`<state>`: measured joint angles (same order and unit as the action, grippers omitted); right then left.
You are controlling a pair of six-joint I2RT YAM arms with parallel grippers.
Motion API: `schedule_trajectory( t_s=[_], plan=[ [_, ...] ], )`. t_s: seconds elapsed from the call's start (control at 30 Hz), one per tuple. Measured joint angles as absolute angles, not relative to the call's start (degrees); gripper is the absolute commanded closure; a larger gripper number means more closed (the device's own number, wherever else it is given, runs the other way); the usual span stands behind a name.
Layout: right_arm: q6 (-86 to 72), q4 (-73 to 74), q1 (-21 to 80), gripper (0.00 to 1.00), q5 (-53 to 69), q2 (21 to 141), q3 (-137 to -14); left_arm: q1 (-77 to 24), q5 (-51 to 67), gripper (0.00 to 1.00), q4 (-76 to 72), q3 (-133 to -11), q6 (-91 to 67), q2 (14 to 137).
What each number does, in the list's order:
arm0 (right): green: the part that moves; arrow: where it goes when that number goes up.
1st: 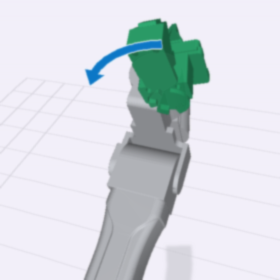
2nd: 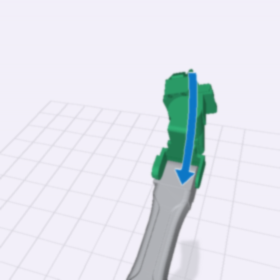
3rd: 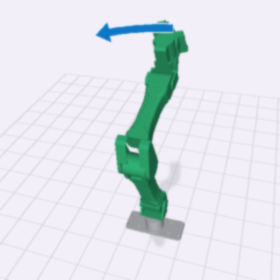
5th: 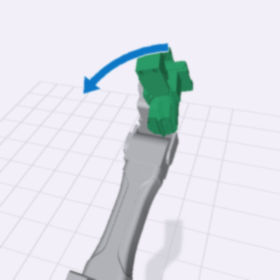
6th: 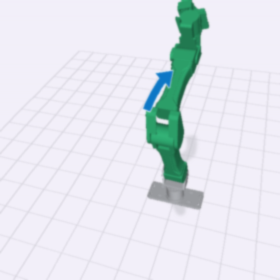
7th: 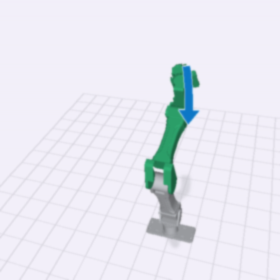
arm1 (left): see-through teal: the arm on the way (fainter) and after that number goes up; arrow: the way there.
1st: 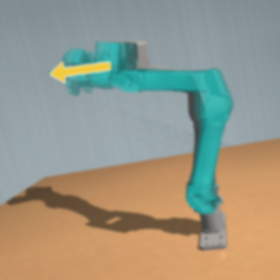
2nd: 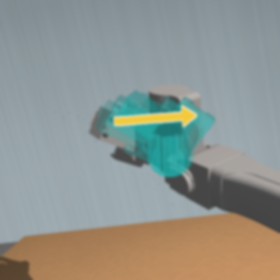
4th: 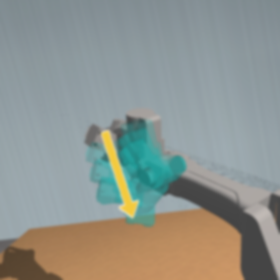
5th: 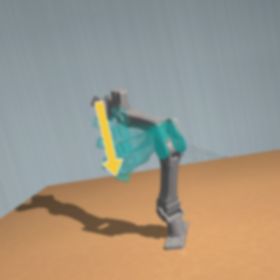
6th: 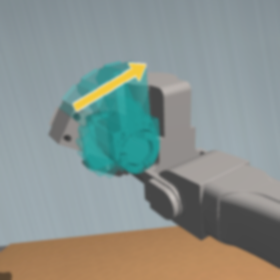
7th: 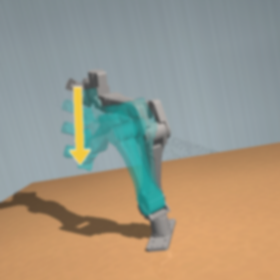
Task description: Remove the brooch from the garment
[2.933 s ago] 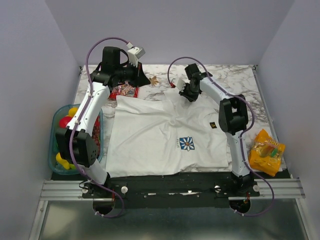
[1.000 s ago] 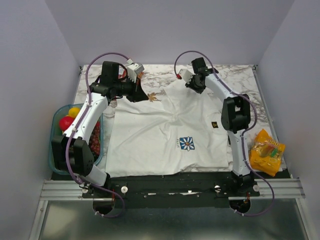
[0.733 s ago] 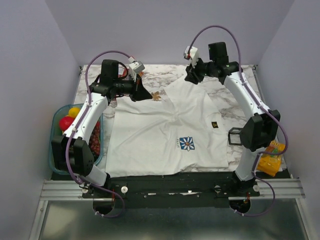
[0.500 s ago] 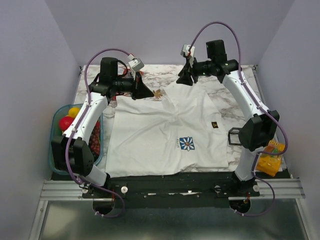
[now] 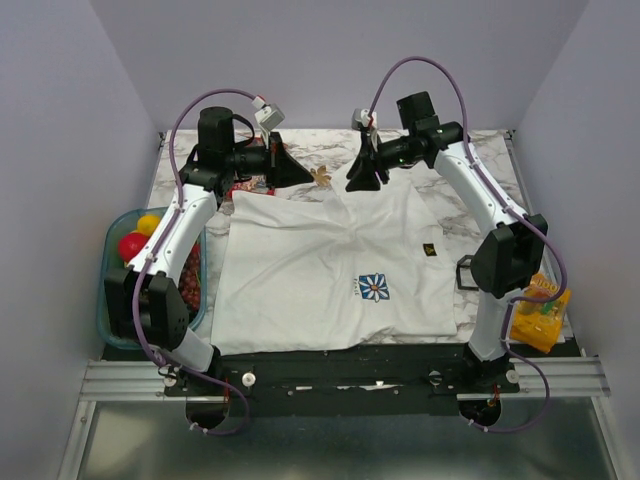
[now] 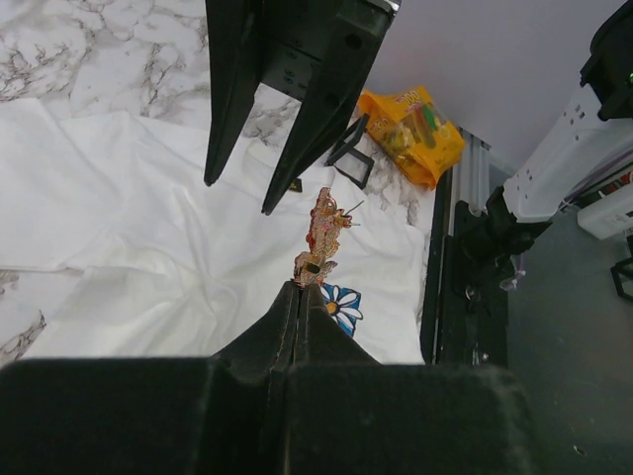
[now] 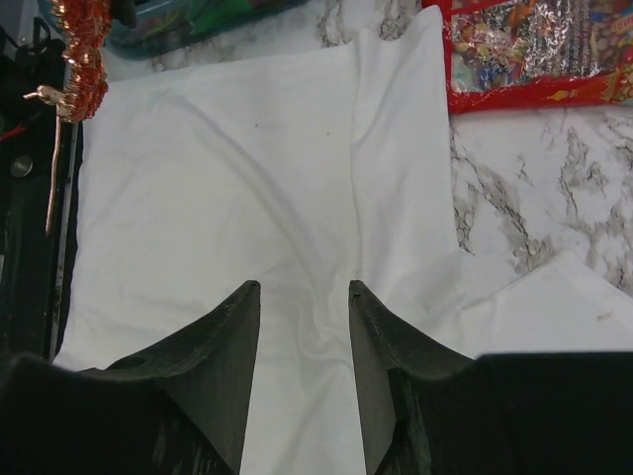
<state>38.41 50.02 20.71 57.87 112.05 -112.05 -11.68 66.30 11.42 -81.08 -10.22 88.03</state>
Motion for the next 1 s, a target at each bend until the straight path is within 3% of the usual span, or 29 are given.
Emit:
schedule_trajectory(
  t_s=[0.77,1.0],
  plan=[
    [35.57,49.04,24.32,0.51,58.5,111.48,-115.22,-11.68,66.06,1.0,10.35,-81.08,-11.44,88.84],
    [36.58,49.5,24.45,0.51,58.81,111.48,-116.75,-11.68,61.21,1.0,12.01,-81.1,-9.1,89.03]
  ],
)
